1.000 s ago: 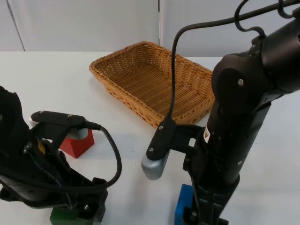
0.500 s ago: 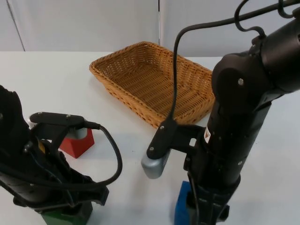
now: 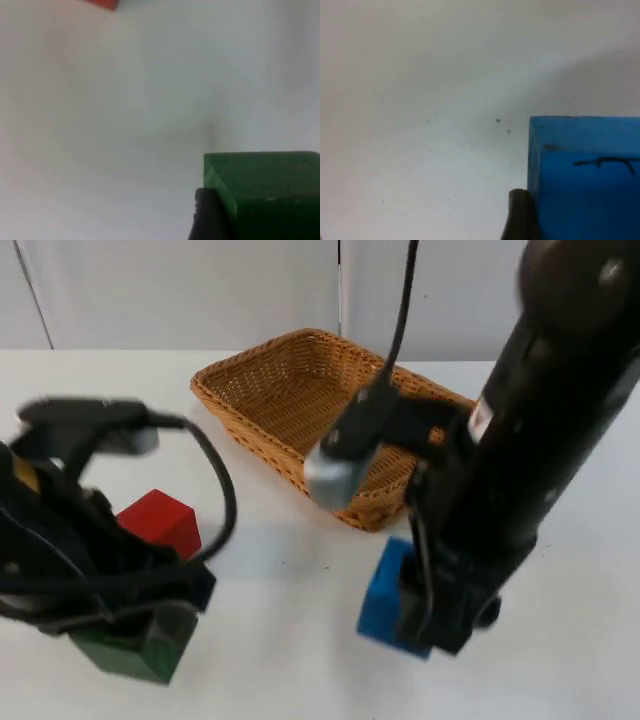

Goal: Pick up one cube with each hand and place exactly two cubes into the same basket, leaving the remaining cube outside.

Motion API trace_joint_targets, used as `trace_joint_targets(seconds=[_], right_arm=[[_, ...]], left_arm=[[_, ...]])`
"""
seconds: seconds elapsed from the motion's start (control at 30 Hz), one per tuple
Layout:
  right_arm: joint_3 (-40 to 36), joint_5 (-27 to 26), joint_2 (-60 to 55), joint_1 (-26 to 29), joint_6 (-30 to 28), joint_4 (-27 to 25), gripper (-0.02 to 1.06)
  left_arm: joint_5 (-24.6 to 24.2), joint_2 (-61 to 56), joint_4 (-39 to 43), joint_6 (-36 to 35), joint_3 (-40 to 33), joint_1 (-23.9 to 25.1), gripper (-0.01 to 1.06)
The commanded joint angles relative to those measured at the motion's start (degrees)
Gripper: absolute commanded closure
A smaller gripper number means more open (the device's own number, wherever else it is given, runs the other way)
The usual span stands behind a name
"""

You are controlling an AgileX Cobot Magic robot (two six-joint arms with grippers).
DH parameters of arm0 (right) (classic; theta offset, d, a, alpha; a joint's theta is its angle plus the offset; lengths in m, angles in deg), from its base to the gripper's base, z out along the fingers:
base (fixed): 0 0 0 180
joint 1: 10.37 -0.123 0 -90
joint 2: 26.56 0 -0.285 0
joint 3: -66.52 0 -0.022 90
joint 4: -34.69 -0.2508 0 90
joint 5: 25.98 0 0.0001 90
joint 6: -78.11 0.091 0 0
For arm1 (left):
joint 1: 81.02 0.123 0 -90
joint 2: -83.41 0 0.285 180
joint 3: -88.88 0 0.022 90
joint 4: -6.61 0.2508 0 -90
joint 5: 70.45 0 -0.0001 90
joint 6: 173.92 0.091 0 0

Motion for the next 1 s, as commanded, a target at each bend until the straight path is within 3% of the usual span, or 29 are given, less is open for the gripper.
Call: trace_joint_targets(seconds=[0.0, 0.4, 0.97], right_arm=[[0.35, 0.77, 3.98, -0.38, 0.47, -0.07, 1.05], [0.35, 1.64, 16.32, -0.38, 2.87, -0.22, 1.05], [0.35, 0.88, 16.69, -0.38, 3.75, -0.22, 1.05]], left_arm=[[-1.94, -4.34, 0.43, -0.03, -0.05, -0.14, 1.05], [-6.11, -20.27, 2.81, -0.03, -0.05, -0.14, 1.05], [-6.0, -20.82, 3.18, -0.03, -0.05, -0.14, 1.05]])
